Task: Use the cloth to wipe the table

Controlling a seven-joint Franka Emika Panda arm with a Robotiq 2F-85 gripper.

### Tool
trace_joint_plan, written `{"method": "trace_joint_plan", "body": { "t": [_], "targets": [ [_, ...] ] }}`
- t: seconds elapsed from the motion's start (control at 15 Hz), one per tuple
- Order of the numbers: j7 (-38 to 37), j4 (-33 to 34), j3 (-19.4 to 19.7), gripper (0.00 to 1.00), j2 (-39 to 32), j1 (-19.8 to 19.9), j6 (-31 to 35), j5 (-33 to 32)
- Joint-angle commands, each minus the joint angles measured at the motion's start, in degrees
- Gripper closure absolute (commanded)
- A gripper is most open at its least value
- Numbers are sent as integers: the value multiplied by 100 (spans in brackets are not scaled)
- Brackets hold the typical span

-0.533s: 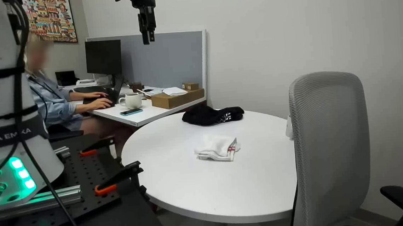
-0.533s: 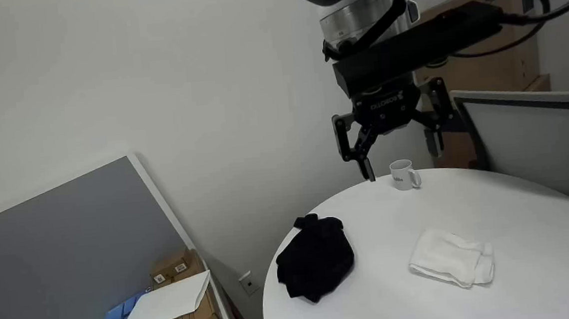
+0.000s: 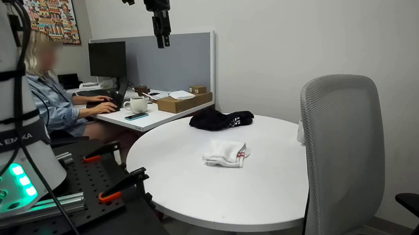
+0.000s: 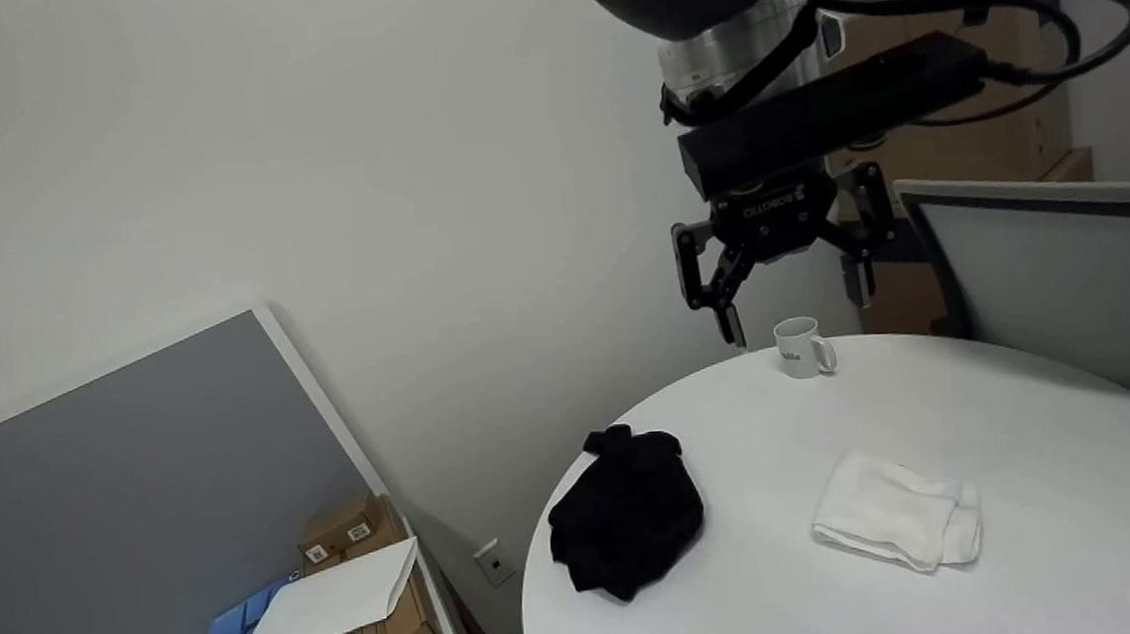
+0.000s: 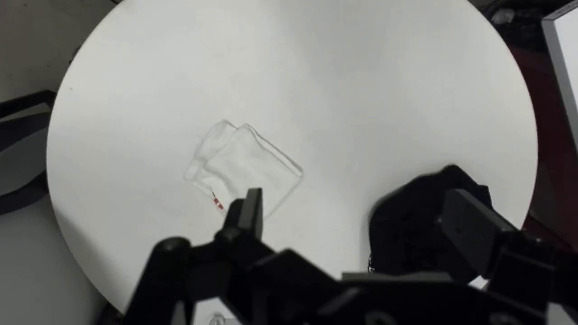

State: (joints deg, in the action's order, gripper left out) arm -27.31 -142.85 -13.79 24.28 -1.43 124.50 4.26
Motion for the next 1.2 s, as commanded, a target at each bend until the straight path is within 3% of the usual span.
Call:
{"method": "trace_joint_plan", "body": {
  "t": [0.0, 0.33, 0.6, 1.13],
  "targets": [
    [-165, 272, 89, 0, -870, 178, 761, -234],
    [-722, 626, 140, 0, -1837, 397, 1606, -1136],
    [-1171, 975, 450, 0, -2486, 339, 1594, -1837],
    [-1082, 1398, 1195, 0, -3529, 128, 1838, -1572]
  ]
}}
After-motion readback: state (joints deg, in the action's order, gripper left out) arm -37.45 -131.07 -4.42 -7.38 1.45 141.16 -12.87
